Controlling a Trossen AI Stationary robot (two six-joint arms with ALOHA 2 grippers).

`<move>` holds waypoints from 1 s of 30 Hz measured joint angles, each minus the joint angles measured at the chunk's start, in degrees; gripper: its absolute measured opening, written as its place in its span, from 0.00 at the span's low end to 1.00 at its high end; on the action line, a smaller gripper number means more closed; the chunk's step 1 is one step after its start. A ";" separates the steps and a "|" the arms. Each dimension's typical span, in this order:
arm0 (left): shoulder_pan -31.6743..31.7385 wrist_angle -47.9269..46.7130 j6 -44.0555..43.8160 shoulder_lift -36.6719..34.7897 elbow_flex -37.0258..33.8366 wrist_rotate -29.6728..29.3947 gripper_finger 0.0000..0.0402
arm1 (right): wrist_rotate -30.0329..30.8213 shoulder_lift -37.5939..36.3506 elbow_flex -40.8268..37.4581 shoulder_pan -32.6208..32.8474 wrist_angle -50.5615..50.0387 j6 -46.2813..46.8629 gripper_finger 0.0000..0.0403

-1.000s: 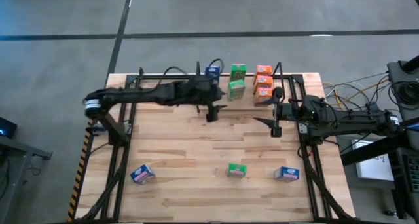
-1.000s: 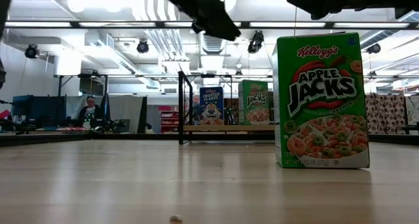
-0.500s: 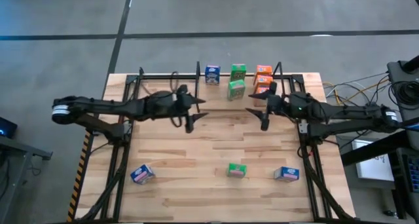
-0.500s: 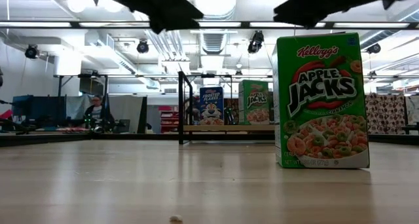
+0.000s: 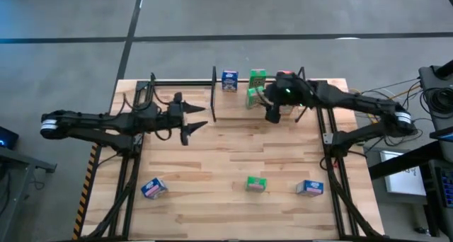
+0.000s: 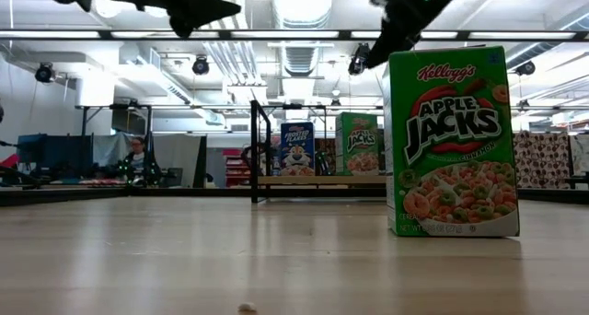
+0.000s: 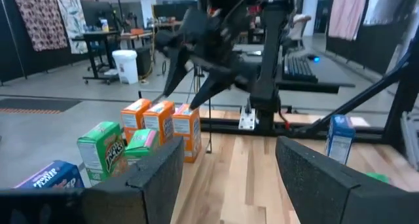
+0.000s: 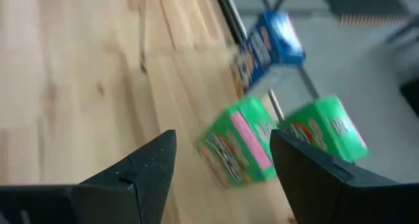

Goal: Stack cereal on shelf
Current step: Put the left green cereal box aligned with the other green cereal box on the shelf

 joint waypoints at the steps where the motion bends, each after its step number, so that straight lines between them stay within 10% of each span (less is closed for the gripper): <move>1: 0.00 -0.14 -0.38 -0.84 -0.26 -0.02 0.56 | -0.02 1.83 2.21 -1.01 -2.63 -0.38 0.60; 14: 0.00 -4.70 -2.12 -4.98 -0.71 0.03 0.56 | -8.83 21.90 22.27 -8.99 -19.95 -15.44 0.79; 30: 0.00 -4.70 -2.10 -4.48 -0.71 0.06 0.56 | -11.88 30.01 27.39 -13.70 -23.80 -19.54 0.75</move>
